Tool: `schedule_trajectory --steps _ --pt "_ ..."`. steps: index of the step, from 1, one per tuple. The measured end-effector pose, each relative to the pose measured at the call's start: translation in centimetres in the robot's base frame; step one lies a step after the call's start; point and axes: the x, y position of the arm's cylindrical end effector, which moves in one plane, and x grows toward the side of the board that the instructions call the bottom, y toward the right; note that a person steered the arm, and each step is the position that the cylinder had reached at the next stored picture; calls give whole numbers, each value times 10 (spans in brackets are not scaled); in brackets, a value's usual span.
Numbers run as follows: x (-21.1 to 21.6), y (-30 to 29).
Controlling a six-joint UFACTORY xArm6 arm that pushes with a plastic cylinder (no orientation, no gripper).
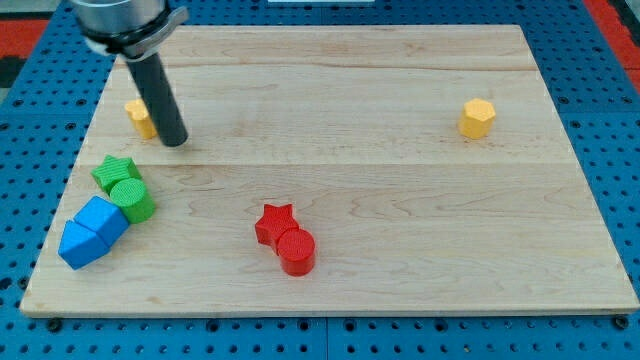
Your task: Push the yellow heart towards the green star
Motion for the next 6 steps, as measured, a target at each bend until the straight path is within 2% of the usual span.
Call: schedule_trajectory --steps 1,2,3,4,5,6 --pt "-37 -5" --pt "-53 -25" --pt "-37 -39" --pt "-3 -42" --pt "18 -27" --pt "19 42"
